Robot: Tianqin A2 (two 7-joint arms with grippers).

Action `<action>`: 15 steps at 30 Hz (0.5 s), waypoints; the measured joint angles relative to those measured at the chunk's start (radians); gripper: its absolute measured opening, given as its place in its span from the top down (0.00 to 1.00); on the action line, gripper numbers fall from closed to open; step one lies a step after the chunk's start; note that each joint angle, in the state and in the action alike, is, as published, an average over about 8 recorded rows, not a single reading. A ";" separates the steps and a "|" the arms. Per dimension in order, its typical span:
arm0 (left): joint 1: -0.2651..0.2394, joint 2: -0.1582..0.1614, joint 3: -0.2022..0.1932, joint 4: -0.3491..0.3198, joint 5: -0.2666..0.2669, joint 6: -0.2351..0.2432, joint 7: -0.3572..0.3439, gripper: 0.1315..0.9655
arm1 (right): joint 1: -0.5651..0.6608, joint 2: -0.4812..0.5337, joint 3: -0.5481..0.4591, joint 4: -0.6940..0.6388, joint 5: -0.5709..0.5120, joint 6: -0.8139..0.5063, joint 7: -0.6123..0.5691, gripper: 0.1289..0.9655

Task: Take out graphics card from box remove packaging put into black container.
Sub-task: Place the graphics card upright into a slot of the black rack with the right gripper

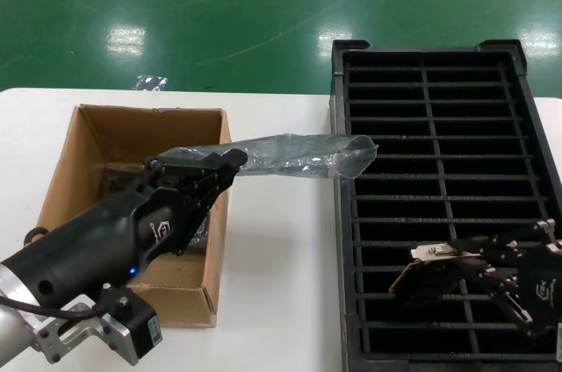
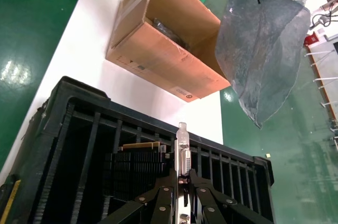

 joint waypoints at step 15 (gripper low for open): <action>0.000 0.000 0.000 0.000 0.000 0.000 0.000 0.99 | 0.065 -0.039 -0.036 0.000 -0.083 0.002 0.010 0.95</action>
